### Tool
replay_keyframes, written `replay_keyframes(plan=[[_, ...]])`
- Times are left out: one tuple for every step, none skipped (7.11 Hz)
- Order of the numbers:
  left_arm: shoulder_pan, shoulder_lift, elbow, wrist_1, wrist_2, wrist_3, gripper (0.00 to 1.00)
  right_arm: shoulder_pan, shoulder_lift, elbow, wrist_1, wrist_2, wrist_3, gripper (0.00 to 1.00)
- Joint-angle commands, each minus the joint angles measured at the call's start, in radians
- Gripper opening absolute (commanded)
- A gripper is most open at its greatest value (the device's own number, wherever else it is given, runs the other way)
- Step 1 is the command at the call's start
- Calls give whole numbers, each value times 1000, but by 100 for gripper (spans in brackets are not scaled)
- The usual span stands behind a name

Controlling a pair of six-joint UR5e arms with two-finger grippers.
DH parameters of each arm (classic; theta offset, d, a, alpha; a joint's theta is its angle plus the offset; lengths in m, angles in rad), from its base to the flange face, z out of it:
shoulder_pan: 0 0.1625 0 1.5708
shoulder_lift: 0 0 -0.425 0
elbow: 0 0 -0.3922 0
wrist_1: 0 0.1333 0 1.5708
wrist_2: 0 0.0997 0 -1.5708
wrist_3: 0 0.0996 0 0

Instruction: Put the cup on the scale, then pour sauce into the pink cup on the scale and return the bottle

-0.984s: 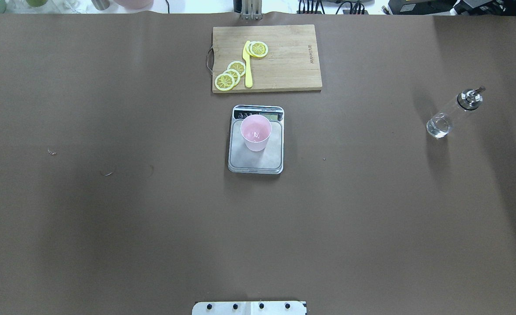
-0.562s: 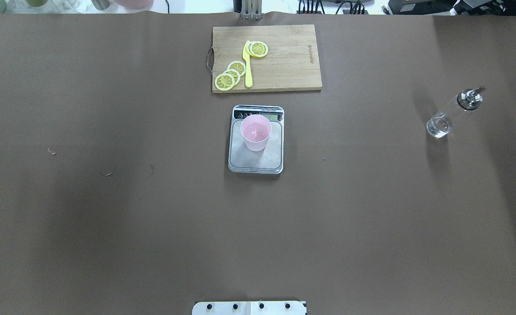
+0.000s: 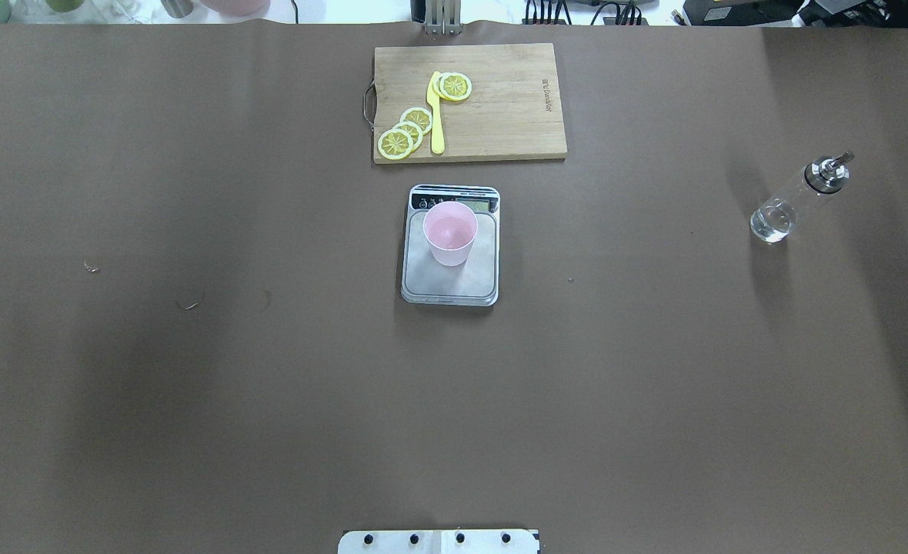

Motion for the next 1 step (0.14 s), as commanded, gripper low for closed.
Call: replay_keyframes(plan=[[0, 0, 3, 2, 2, 0, 99, 2, 1, 3, -3, 1, 0, 100]])
